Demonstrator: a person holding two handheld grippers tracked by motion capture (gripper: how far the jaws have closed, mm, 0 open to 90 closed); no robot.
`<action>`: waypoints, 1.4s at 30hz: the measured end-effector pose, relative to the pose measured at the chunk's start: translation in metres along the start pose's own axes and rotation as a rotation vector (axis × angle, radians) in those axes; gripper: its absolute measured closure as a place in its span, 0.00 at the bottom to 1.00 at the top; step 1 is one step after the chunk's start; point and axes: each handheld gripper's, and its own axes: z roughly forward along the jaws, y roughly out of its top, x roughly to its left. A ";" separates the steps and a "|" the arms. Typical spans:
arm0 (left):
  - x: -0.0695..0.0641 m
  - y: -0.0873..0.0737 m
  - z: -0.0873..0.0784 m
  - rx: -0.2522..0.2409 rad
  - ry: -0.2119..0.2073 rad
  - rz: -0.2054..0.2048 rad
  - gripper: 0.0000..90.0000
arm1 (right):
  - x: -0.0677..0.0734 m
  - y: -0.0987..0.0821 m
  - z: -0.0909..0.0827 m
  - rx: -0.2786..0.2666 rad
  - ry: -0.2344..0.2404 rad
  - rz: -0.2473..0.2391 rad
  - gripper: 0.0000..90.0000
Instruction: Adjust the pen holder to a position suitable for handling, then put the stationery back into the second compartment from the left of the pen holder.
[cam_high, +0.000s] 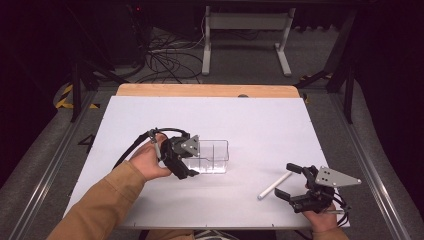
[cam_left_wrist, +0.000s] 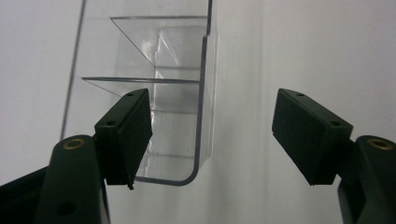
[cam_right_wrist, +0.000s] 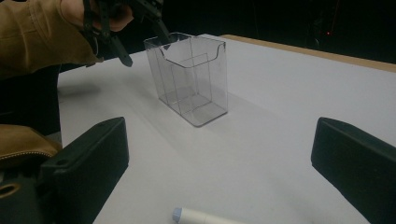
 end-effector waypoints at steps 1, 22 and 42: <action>0.000 0.000 -0.003 -0.012 0.001 -0.009 0.33 | 0.000 0.000 0.000 0.000 0.000 0.000 0.05; -0.002 0.008 -0.032 -0.401 -0.003 -0.219 0.17 | 0.001 0.008 -0.011 -0.036 -0.046 -0.023 0.05; -0.025 0.067 0.004 -0.489 -0.021 -0.252 0.06 | 0.004 0.022 -0.032 -0.036 -0.135 -0.045 0.08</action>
